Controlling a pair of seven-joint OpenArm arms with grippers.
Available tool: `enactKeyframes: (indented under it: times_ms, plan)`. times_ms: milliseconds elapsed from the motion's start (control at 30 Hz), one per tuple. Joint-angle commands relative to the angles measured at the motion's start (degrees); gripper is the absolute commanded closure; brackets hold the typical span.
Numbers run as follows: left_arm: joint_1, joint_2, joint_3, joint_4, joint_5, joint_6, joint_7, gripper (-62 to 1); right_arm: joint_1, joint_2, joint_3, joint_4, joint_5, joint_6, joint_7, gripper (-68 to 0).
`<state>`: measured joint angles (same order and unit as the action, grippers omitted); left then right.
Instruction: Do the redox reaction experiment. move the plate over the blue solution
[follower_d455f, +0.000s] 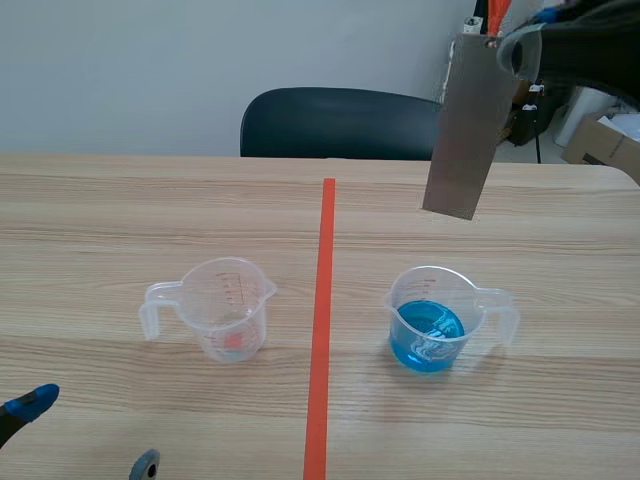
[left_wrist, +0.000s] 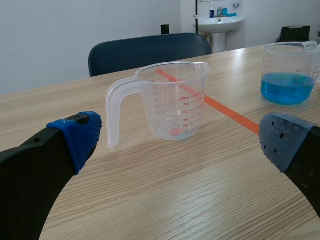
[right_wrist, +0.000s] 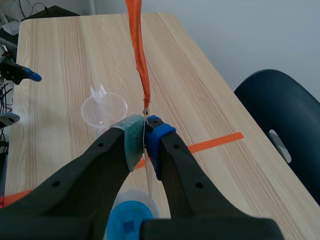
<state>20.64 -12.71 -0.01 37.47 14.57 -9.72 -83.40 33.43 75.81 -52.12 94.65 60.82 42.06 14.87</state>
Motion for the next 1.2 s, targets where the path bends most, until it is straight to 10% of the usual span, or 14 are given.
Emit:
enactKeyframes:
  times_ms: [0, 333, 500, 733, 900, 1167]
  plan:
    - [0.31, -0.68, -0.04, 0.2, -0.28, -0.11, -1.29, -62.3, -0.24, 1.55, 0.74, 0.85, -0.07, 0.66, 2.45, -0.6]
    - [4.79, -5.53, -0.04, 2.38, -1.07, -0.11, -5.63, -62.3, -5.09, 6.16, 0.74, 0.87, -6.36, 0.66, 14.6, -0.6]
    - [10.21, -11.56, -0.04, 6.43, -8.94, -0.13, -5.63, -62.3, -5.16, 4.94, 0.74, 1.01, -6.86, 0.66, 17.68, -0.6]
    - [18.84, -22.88, -0.04, 15.56, -24.68, -2.16, -5.63, -62.3, -3.15, -7.13, 0.76, 1.31, -9.25, 0.66, 9.57, -0.6]
    - [24.68, -30.69, -0.04, 22.86, -32.54, -2.12, -5.63, -38.3, -1.01, -16.83, 0.79, 1.31, -9.22, 0.66, 1.09, -0.6]
    - [27.91, -39.82, -0.07, 28.89, -34.99, -2.1, -5.63, -29.3, 3.56, -27.26, 0.81, 1.38, -4.46, 0.66, -9.01, -0.6]
